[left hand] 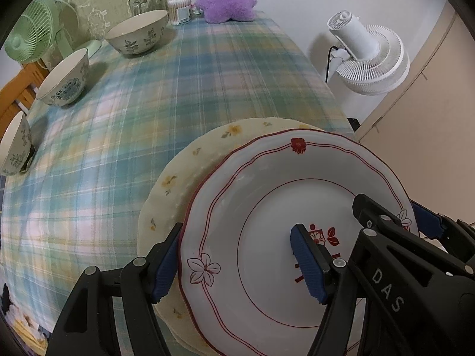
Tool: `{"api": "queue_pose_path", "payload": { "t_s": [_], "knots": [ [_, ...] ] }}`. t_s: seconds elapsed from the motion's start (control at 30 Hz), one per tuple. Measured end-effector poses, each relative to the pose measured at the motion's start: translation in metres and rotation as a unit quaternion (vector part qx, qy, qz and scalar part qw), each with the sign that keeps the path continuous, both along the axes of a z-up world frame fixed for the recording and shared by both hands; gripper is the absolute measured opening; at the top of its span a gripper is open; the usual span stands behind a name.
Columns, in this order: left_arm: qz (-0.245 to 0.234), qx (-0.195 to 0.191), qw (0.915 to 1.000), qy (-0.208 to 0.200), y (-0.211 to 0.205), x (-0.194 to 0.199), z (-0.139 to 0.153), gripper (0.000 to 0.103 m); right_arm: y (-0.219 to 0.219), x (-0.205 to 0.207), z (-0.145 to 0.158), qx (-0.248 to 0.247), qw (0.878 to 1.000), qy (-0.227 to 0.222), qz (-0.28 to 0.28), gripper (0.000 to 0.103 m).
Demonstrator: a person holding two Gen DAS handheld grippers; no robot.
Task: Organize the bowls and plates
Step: 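Lower the white plate onto the yellow-flower plates and open both grippers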
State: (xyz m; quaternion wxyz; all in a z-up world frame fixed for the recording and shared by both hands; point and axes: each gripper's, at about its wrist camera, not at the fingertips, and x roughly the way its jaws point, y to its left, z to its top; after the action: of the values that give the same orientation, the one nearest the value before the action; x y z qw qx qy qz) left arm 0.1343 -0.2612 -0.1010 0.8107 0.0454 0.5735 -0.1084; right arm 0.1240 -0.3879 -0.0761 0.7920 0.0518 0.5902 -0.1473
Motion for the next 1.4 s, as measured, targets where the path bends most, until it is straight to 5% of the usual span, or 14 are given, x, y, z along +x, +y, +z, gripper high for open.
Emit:
{"api": "queue_pose_path", "payload": {
  "t_s": [0.43,0.53,0.6,1.4],
  "knots": [
    [0.01,0.014,0.9998,-0.008,-0.004,0.002,0.001,0.072,-0.009,0.002,0.0,0.016,1.0,0.002,0.005,0.056],
    [0.009,0.019,0.9997,-0.008,-0.006,0.002,0.002,0.073,-0.011,-0.002,0.006,0.015,1.0,-0.005,0.007,0.037],
    [0.01,0.026,0.9996,-0.011,-0.006,0.002,0.002,0.072,-0.011,-0.002,0.007,0.011,1.0,-0.004,0.011,0.033],
    [0.027,0.087,0.9955,-0.026,-0.004,0.005,-0.001,0.078,0.004,0.009,-0.003,0.013,0.999,0.009,0.034,0.031]
  ]
}}
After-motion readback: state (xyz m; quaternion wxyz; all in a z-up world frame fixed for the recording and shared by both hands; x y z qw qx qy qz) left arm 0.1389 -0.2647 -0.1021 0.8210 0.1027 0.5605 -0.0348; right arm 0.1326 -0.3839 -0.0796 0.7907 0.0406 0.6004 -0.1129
